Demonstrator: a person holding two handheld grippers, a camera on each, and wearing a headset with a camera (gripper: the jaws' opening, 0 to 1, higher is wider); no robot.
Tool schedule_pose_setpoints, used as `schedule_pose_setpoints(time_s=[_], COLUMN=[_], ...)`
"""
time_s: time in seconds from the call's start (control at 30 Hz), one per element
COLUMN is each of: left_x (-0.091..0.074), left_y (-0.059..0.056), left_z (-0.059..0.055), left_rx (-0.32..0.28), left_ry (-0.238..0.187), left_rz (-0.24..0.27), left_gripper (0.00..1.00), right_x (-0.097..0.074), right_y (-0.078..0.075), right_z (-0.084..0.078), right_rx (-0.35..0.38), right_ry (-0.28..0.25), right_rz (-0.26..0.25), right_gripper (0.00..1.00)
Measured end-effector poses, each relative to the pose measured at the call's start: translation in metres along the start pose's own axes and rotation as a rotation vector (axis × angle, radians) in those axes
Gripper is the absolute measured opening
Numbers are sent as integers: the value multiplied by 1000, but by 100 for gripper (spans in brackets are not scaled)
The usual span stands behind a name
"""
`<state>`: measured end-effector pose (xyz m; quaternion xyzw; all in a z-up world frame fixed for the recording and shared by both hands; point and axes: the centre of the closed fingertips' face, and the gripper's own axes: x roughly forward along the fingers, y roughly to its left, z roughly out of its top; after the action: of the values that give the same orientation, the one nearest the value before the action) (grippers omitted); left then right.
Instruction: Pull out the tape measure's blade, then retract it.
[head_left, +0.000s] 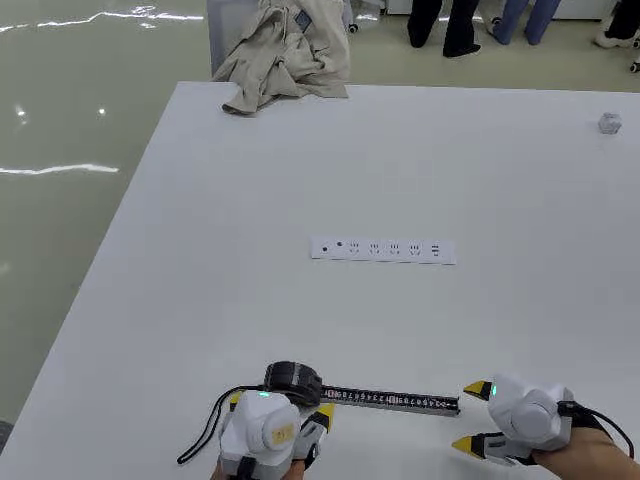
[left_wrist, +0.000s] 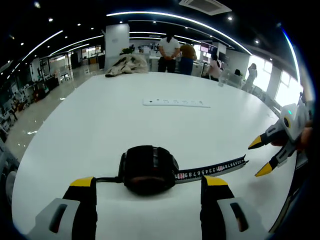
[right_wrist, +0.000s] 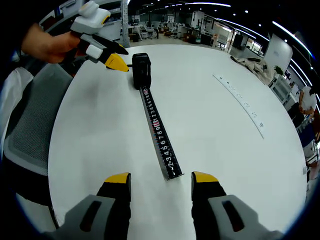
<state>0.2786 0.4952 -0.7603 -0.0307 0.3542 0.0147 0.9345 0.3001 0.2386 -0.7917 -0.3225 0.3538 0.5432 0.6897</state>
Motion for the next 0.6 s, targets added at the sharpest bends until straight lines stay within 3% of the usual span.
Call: schedule_pose_setpoints(time_s=[0.6], left_x=[16], left_y=[0], left_z=[-1], left_rx=[-18], left_ry=[11], left_rz=[2], left_gripper=[80], right_x=[18], right_y=[-12], right_z=[-7], right_rx=[-32], right_ry=[47], right_rz=[41], right_gripper=[46])
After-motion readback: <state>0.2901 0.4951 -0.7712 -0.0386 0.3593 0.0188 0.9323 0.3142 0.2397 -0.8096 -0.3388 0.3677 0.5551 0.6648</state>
